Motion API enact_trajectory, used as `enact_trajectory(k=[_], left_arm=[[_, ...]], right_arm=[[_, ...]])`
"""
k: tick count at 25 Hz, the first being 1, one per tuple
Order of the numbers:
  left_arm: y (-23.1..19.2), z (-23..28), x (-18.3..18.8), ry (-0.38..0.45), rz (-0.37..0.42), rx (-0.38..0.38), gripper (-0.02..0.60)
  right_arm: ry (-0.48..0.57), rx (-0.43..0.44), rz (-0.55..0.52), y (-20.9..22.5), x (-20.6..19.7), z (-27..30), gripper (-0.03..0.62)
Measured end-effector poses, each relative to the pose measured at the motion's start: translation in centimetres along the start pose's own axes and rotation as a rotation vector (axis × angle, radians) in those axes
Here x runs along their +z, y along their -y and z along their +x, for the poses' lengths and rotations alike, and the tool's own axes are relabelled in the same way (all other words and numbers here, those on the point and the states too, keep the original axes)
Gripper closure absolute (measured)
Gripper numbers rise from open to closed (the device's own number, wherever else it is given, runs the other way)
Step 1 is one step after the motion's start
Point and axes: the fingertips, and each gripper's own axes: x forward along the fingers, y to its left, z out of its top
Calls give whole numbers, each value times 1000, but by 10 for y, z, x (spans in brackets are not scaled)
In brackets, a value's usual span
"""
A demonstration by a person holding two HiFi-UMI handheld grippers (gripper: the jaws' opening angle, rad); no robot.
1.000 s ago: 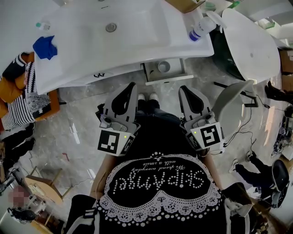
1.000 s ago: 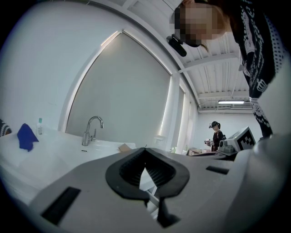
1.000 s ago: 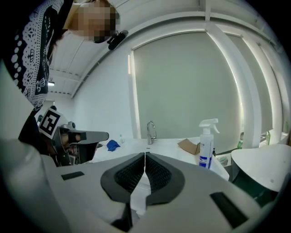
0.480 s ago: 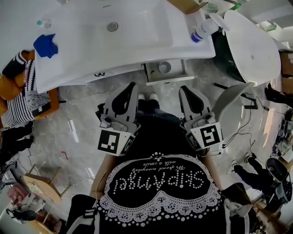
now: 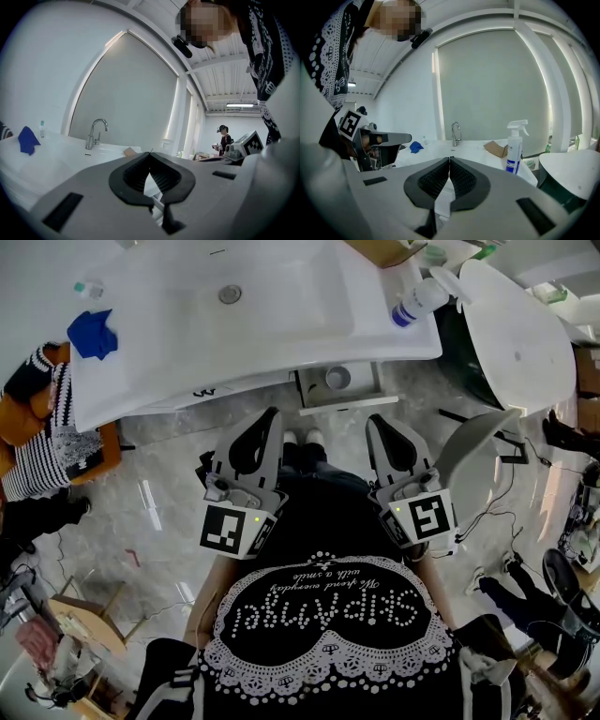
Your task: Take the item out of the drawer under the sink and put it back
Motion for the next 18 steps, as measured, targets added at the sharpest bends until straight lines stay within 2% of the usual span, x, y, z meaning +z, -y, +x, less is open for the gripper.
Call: enact_trajectory(k=[3, 7, 14, 18], left_arm=[[-1, 0, -1, 1, -1, -1, 577], [-2, 3, -1, -2, -2, -2, 577], [0, 2, -2, -1, -4, -8, 577], [-1, 2, -2, -4, -5, -8, 577]], right_arm=[[20, 16, -4, -3, 1, 2, 576], [-29, -7, -14, 3, -7, 2, 576], [-3, 2, -10, 0, -3, 2, 576], [-50, -33, -1, 5, -9, 0, 576]])
